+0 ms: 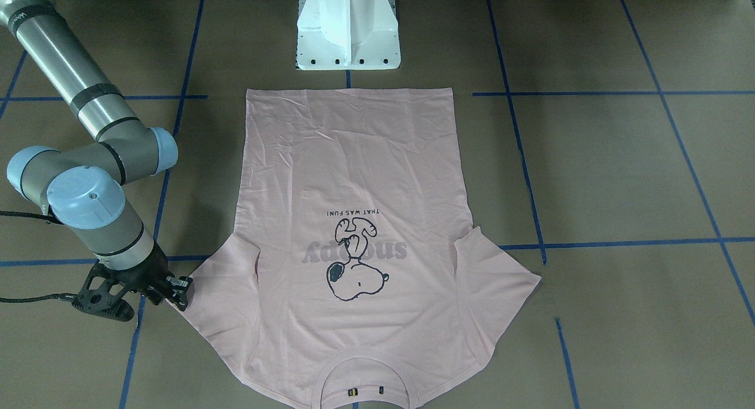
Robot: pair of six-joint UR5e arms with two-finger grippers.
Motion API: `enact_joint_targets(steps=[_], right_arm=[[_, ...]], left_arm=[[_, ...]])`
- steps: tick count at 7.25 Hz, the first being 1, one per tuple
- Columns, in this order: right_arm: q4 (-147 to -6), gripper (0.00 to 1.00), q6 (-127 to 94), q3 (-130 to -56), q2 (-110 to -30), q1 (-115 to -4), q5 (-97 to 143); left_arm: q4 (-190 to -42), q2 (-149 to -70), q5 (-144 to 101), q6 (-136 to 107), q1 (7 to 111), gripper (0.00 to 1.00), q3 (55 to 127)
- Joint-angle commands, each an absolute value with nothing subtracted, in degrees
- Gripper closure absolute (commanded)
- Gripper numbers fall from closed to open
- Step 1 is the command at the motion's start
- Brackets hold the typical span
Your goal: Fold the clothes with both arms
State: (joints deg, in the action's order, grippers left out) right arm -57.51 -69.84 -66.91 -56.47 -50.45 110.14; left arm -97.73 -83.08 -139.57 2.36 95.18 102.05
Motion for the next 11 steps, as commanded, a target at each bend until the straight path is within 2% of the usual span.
enact_joint_targets(steps=[1,2,4,8,10,11], right_arm=[[-57.5,0.80,-69.9,-66.9,-56.6,-50.4,110.1],[-57.6,0.99,-70.0,-66.9,-56.6,-50.4,110.1],[-57.5,1.00,-70.2,-67.1,-56.3,-50.4,110.4],[-58.0,1.00,-82.1,-66.6,-47.2,-46.9,106.6],[-57.9,1.00,-82.8,-60.8,-42.6,-45.2,103.3],[-57.8,1.00,-82.5,-60.0,-42.3,-44.4,101.4]], left_arm=[[-97.7,-83.1,-139.7,2.3,95.1,0.00,102.2],[-97.7,-83.1,-139.7,2.3,95.1,0.00,102.3],[-97.7,-83.1,-139.7,2.3,95.2,0.00,102.6],[-97.6,-83.0,-141.9,2.2,95.2,0.00,103.0],[-97.6,-83.0,-141.9,2.2,95.3,0.00,103.4],[-97.6,-83.0,-141.9,2.2,95.3,0.00,103.4]])
